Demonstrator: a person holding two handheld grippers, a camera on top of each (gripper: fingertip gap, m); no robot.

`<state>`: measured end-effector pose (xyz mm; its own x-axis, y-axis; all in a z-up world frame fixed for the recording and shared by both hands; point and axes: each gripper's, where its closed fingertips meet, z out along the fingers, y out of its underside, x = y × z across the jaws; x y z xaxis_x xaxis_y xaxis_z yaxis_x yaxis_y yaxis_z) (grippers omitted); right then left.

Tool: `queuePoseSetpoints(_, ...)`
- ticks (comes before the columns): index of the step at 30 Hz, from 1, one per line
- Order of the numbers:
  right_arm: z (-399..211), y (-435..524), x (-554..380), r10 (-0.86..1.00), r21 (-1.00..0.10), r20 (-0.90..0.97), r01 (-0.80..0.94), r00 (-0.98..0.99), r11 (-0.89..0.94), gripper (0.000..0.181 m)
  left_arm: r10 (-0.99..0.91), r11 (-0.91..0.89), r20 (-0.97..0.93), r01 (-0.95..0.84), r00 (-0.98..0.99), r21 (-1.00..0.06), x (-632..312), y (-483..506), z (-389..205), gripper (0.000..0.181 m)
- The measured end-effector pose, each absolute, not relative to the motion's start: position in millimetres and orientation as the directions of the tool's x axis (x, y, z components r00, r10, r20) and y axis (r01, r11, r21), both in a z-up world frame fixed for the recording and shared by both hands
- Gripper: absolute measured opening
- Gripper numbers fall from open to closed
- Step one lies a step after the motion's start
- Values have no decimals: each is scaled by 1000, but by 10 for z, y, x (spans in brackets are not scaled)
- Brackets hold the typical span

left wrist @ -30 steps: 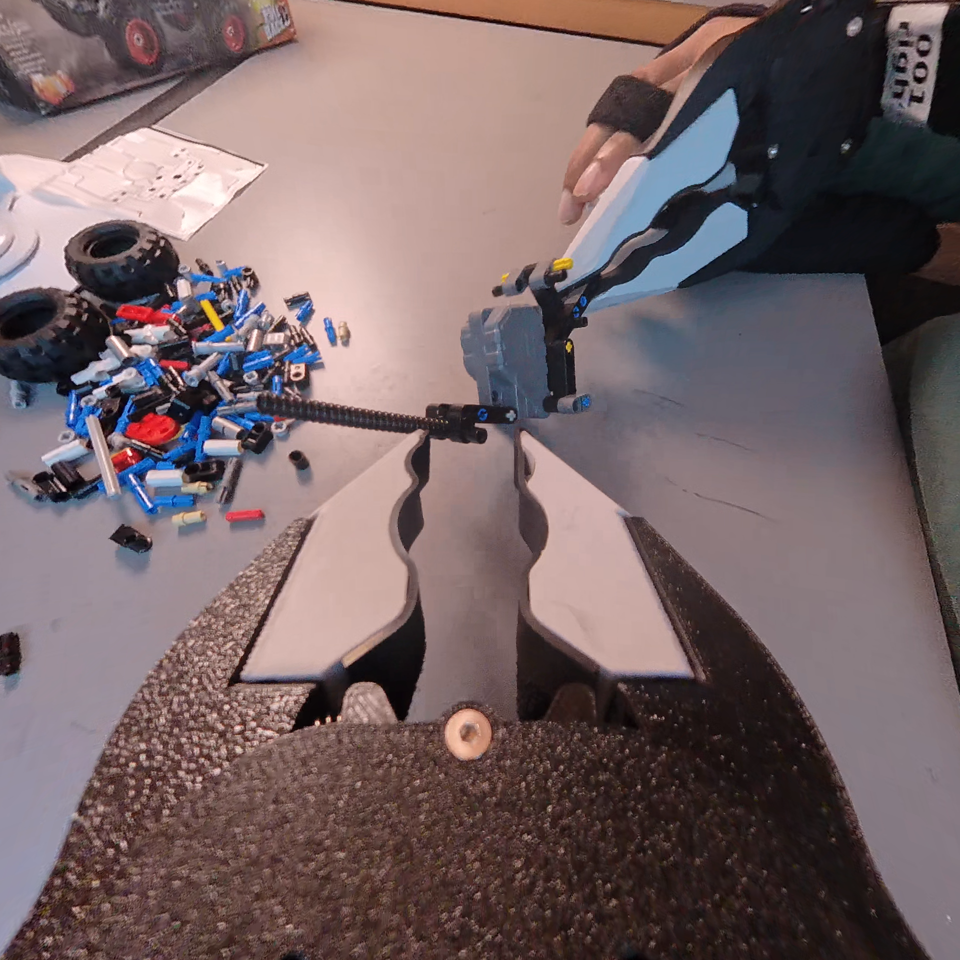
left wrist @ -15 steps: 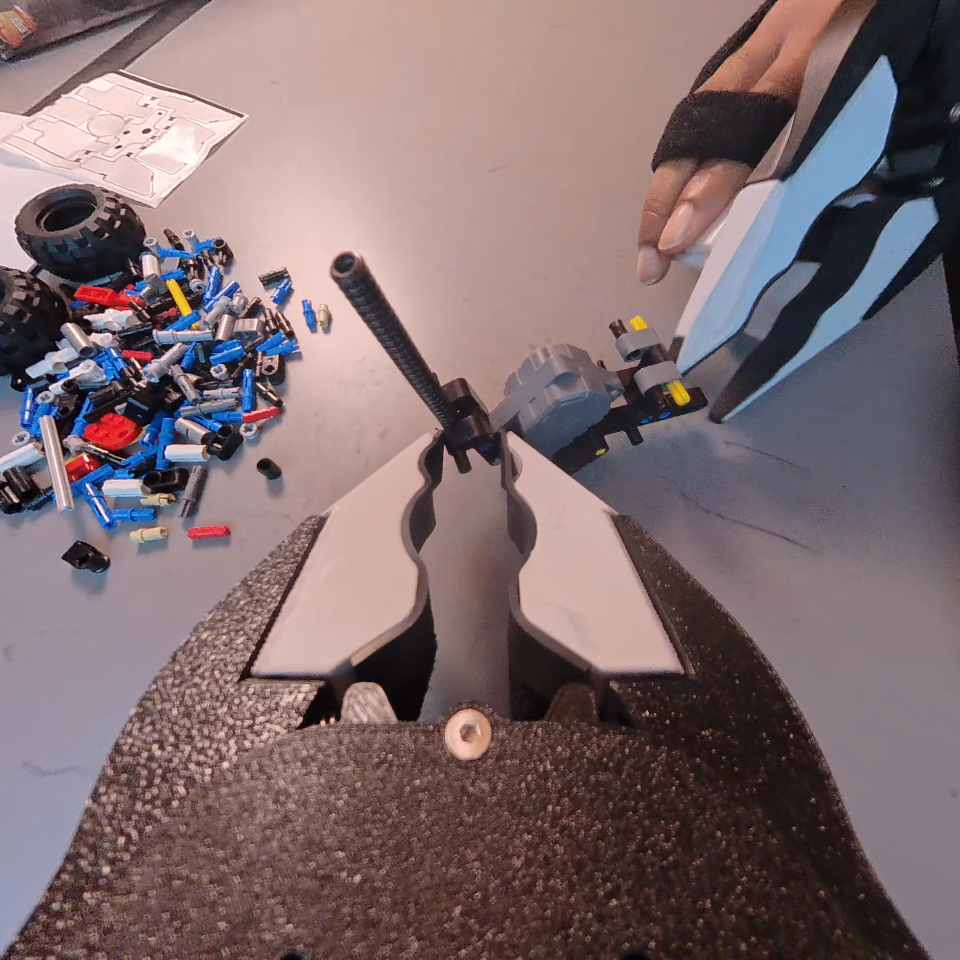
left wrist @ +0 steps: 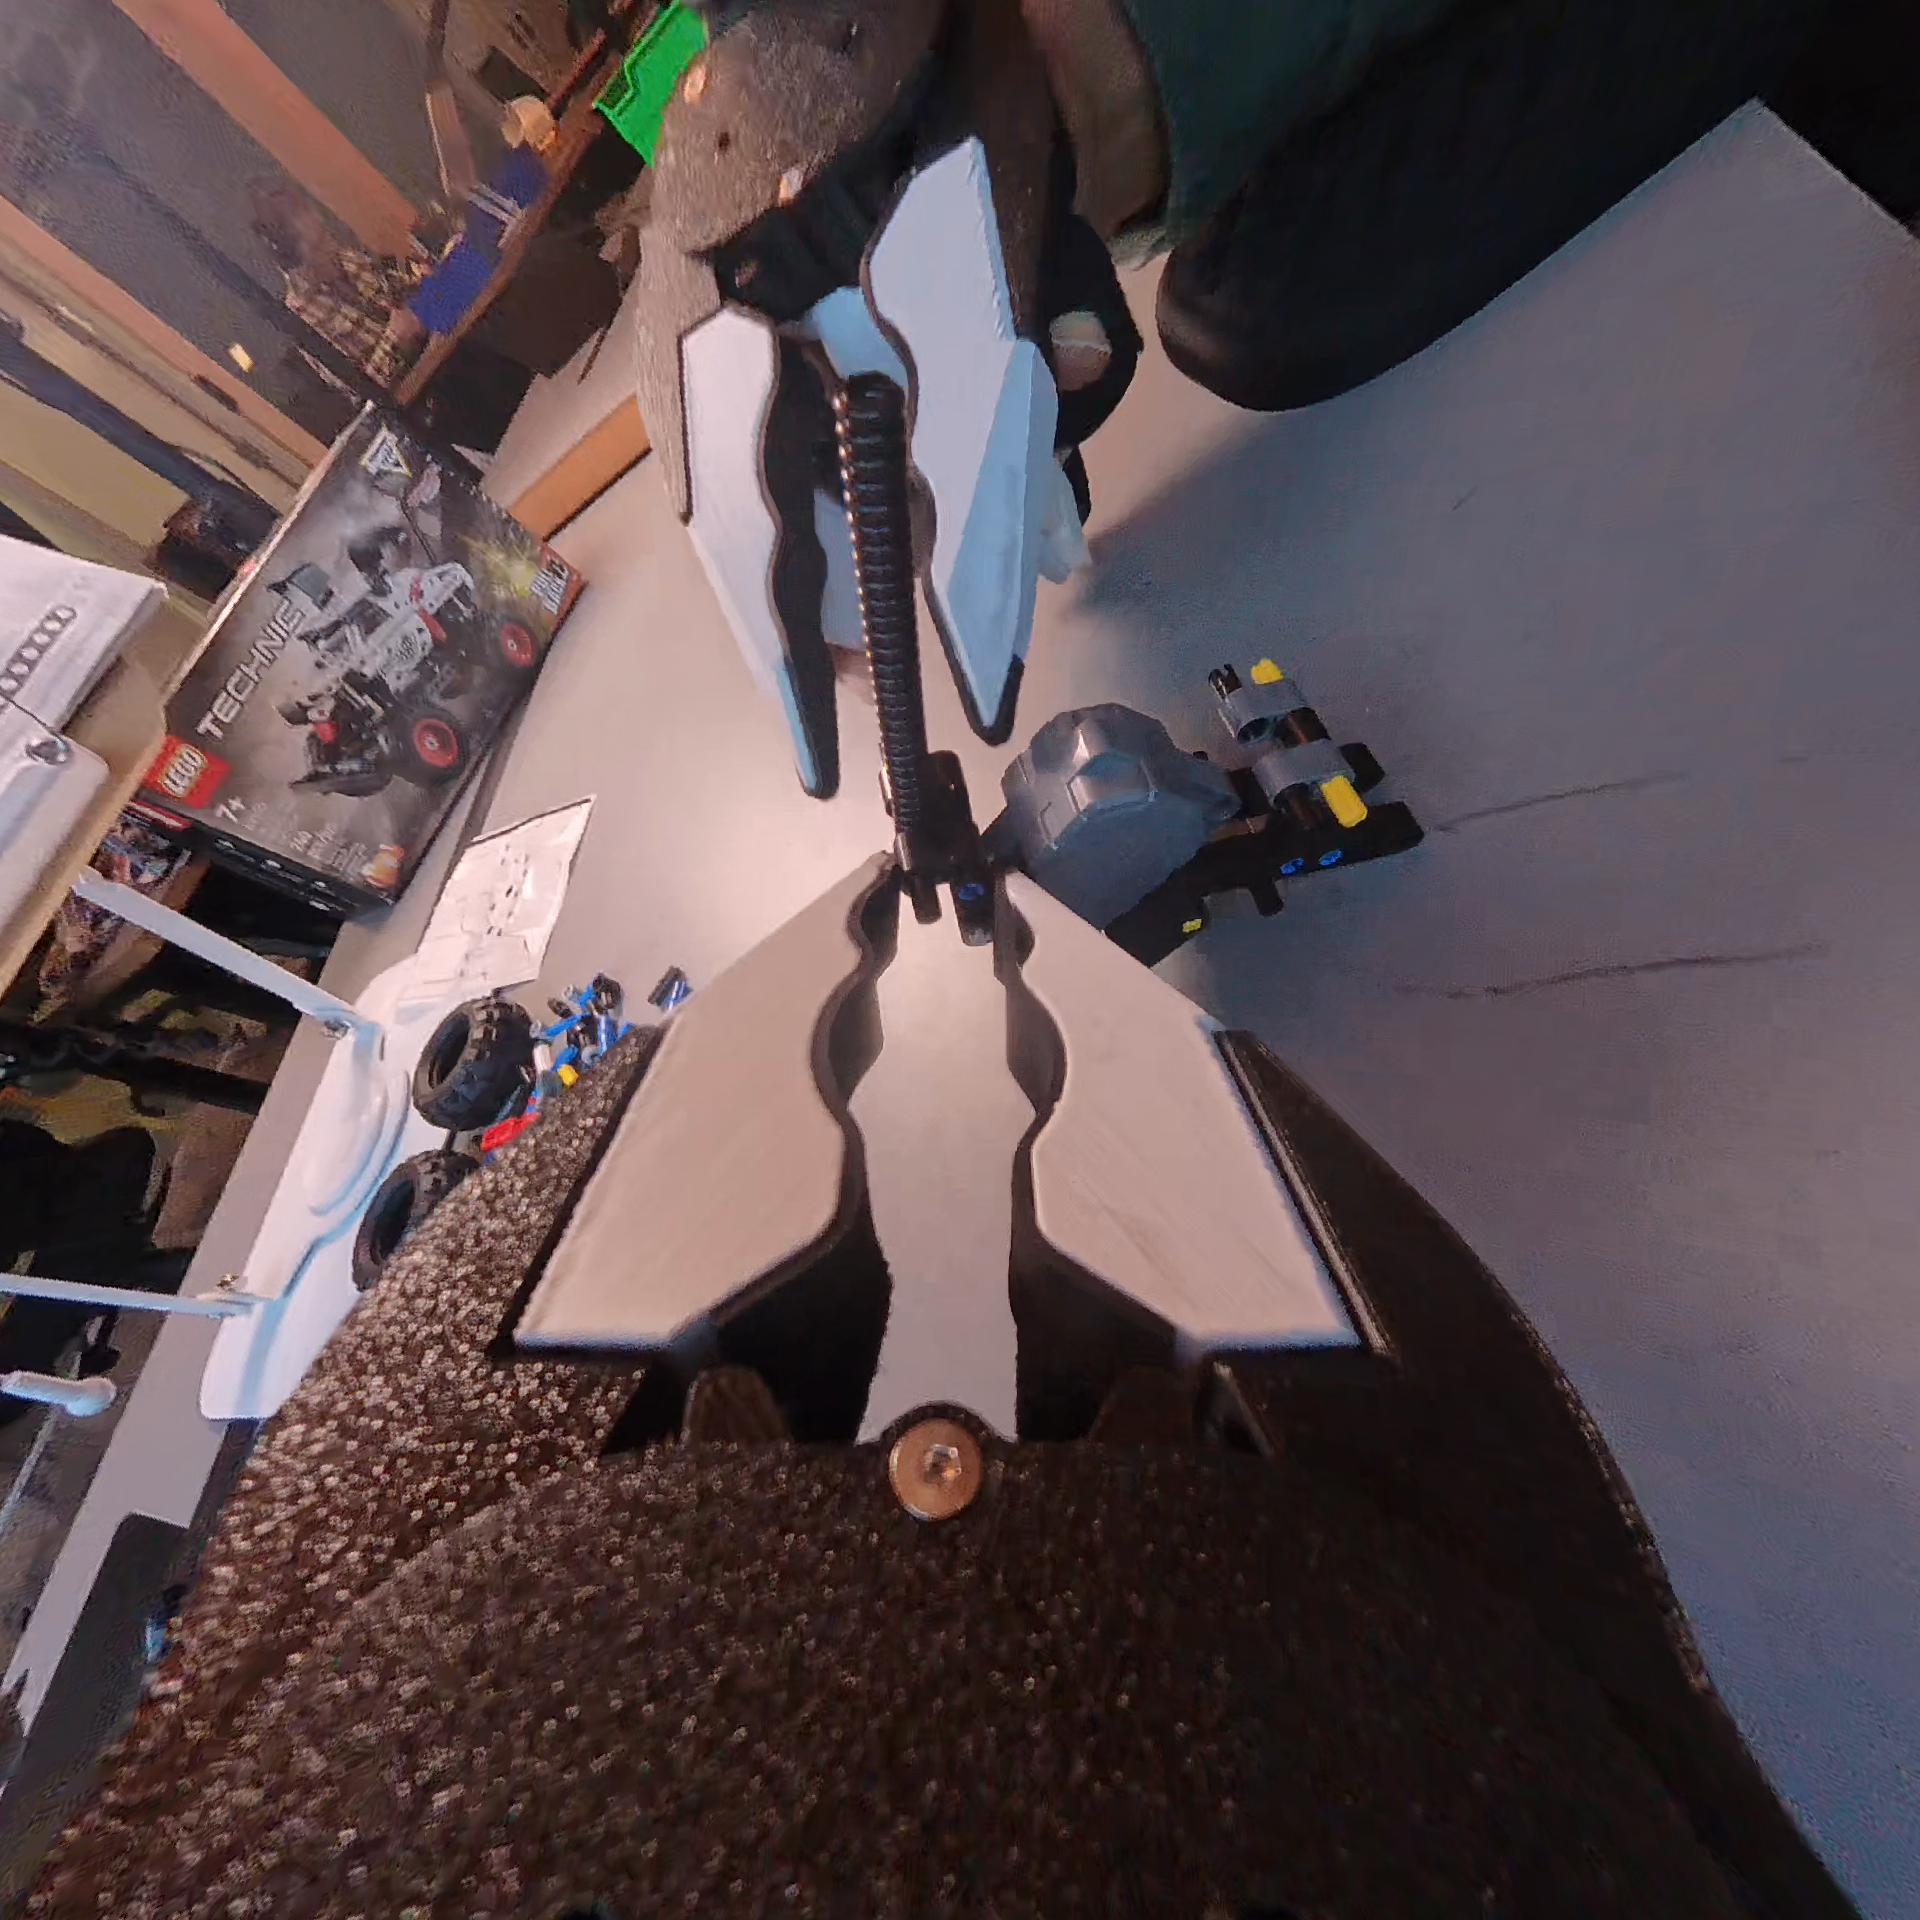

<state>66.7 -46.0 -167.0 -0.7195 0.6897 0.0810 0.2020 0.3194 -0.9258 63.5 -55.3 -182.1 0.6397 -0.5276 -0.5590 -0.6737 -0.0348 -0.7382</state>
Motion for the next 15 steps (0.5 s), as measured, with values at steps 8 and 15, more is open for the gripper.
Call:
queuePoseSetpoints(8,-1753,-578,570,657,-928,103,166,-747,334,14,-550,-104,-435,-575,713,-812,576,-563,-1872,15)
queuePoseSetpoints(15,-1793,-641,599,696,-922,117,183,-708,341,14,-635,-250,-172,-411,753,-877,634,-642,-1954,15)
